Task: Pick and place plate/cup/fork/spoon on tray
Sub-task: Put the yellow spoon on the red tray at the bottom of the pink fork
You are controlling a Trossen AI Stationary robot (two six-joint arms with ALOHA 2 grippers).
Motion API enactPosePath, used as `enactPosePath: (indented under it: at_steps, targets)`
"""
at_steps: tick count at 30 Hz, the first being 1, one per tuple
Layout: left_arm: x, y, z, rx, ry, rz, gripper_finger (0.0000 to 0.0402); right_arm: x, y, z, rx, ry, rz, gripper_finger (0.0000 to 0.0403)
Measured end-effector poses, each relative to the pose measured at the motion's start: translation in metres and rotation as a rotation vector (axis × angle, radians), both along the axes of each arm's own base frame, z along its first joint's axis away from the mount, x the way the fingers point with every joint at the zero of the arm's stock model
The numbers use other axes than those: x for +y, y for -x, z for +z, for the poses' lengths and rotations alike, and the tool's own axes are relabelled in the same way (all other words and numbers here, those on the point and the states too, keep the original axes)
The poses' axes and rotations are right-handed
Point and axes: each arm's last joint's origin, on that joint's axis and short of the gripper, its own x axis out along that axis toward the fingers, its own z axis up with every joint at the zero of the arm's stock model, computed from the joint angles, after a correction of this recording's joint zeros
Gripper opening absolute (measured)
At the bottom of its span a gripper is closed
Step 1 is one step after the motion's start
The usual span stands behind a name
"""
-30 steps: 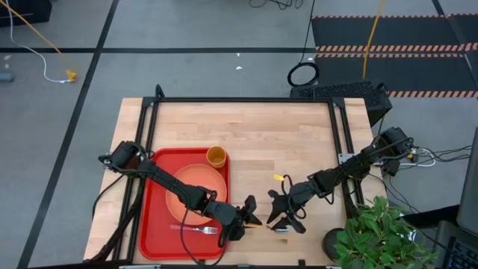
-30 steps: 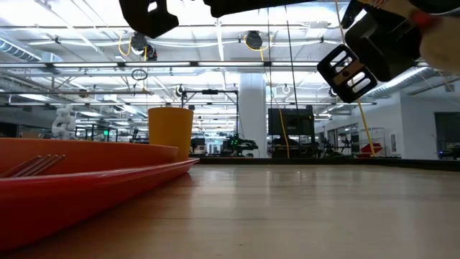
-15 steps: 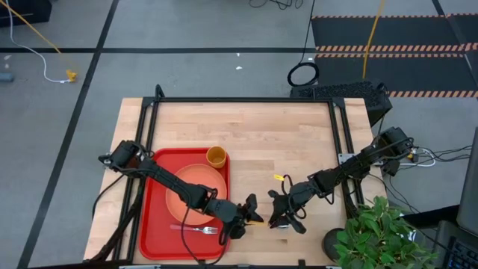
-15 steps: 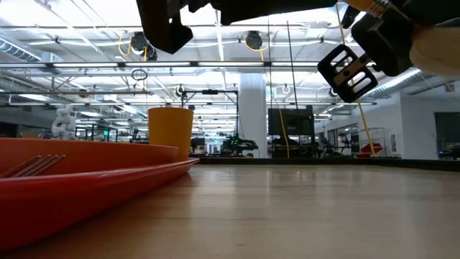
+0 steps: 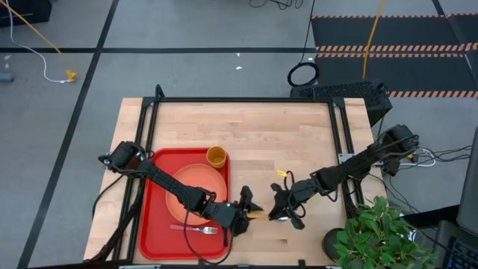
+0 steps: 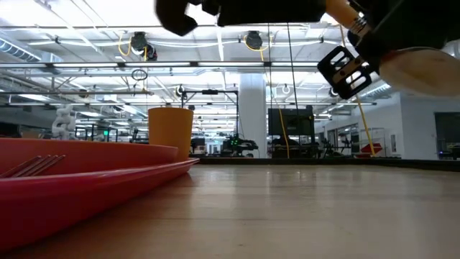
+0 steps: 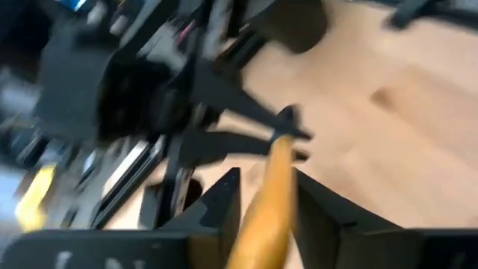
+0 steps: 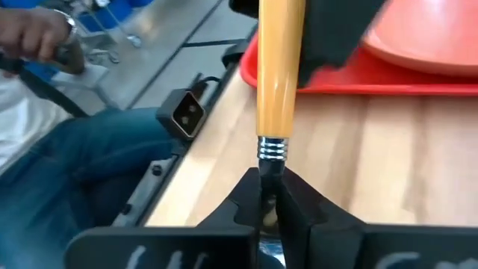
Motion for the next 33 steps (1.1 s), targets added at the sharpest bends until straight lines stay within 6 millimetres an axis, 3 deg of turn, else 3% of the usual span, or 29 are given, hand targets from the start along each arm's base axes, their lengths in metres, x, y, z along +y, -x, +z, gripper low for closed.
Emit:
enactPosePath:
  at_steps: [5, 9, 17, 27, 33]
  targets:
    - [0.005, 0.000, 0.000, -0.028, 0.052, 0.197, 0.0151, -0.005, 0.016, 0.015, 0.029, 0.066, -0.055, 0.0009]
    - [0.007, 0.007, -0.003, 0.046, 0.063, 0.240, 0.0176, -0.006, 0.032, 0.029, 0.022, 0.116, -0.122, 0.0009]
    - [0.017, 0.033, 0.025, 0.129, 0.260, 0.366, 0.0173, -0.012, 0.054, 0.036, 0.066, 0.229, -0.314, 0.0009]
    - [0.028, 0.050, 0.075, -0.004, 0.589, 0.446, 0.0129, -0.012, 0.040, 0.013, 0.137, 0.401, -0.433, 0.0009]
    - [0.028, 0.042, 0.077, -0.021, 0.628, 0.353, 0.0149, -0.002, 0.020, 0.005, 0.166, 0.511, -0.432, 0.0008]
